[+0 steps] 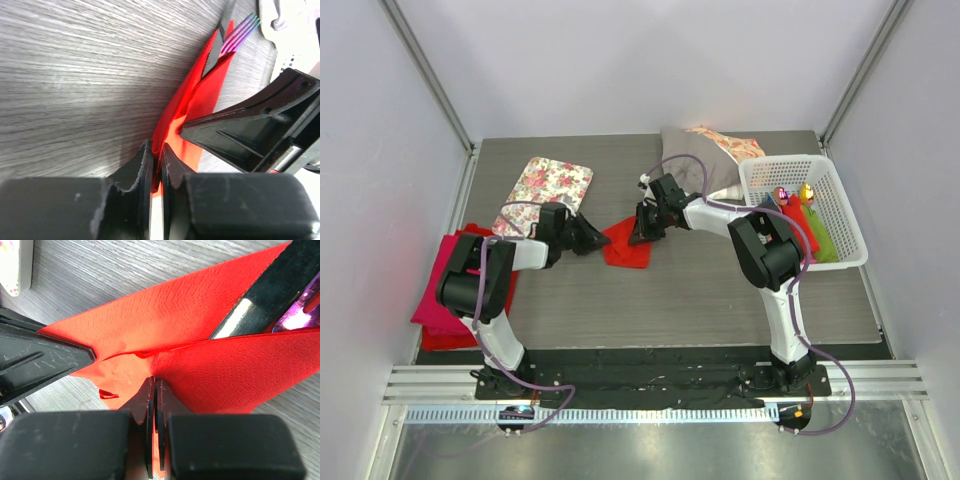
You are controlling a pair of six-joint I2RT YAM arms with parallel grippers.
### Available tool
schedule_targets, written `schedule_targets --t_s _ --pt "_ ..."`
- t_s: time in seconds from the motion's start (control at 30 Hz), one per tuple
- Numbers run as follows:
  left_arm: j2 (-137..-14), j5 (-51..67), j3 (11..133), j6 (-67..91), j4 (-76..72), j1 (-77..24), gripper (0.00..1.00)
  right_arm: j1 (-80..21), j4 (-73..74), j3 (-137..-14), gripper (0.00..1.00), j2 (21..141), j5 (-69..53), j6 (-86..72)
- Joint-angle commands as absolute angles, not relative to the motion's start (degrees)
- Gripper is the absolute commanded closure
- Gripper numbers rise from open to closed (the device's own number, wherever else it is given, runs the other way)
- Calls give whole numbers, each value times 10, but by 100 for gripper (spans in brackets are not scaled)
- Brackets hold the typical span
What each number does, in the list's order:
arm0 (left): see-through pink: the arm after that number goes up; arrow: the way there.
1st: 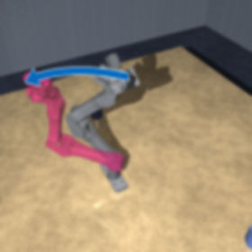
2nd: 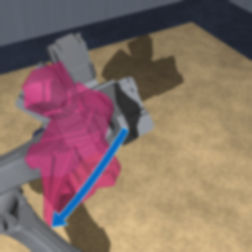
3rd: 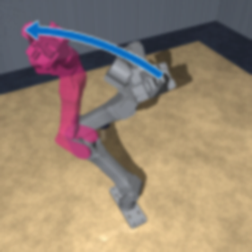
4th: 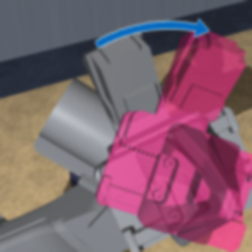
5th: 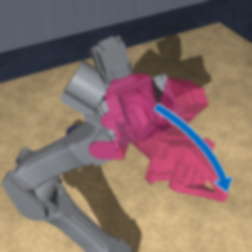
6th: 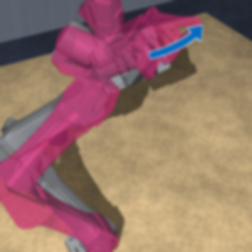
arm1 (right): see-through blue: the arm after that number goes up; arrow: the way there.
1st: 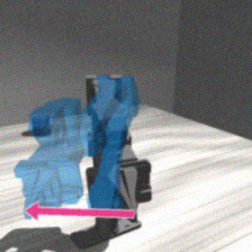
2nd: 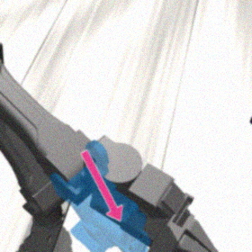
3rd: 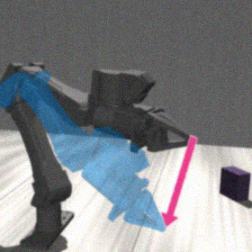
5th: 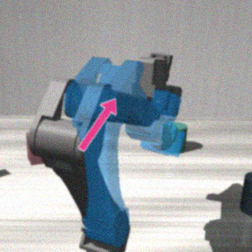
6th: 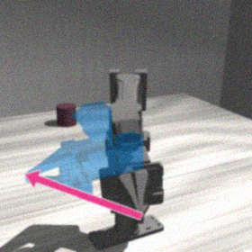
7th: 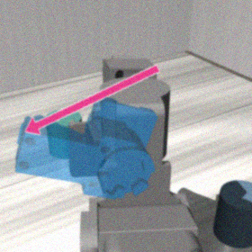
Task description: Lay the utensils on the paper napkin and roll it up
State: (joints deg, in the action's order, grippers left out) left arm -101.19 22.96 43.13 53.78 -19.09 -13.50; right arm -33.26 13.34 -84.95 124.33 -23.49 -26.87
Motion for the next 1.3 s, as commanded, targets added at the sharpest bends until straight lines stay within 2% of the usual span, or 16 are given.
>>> schedule_targets --t_s 0.0,0.57,0.83,0.93,1.27 --pt "-994 256 435 552 -221 -143 89 -335 231 -821 99 1260 -197 -243" --pt "-1023 250 448 569 -210 -208 92 -336 230 -821 99 1259 -195 -246" --pt "-1048 191 489 546 -78 -211 97 -335 230 -817 99 1238 -207 -246" --pt "-1063 189 496 546 -44 -211 100 -335 229 -817 96 1217 -223 -246" --pt "-1077 184 502 550 -21 -211 100 -305 221 -778 84 1138 -284 -264"
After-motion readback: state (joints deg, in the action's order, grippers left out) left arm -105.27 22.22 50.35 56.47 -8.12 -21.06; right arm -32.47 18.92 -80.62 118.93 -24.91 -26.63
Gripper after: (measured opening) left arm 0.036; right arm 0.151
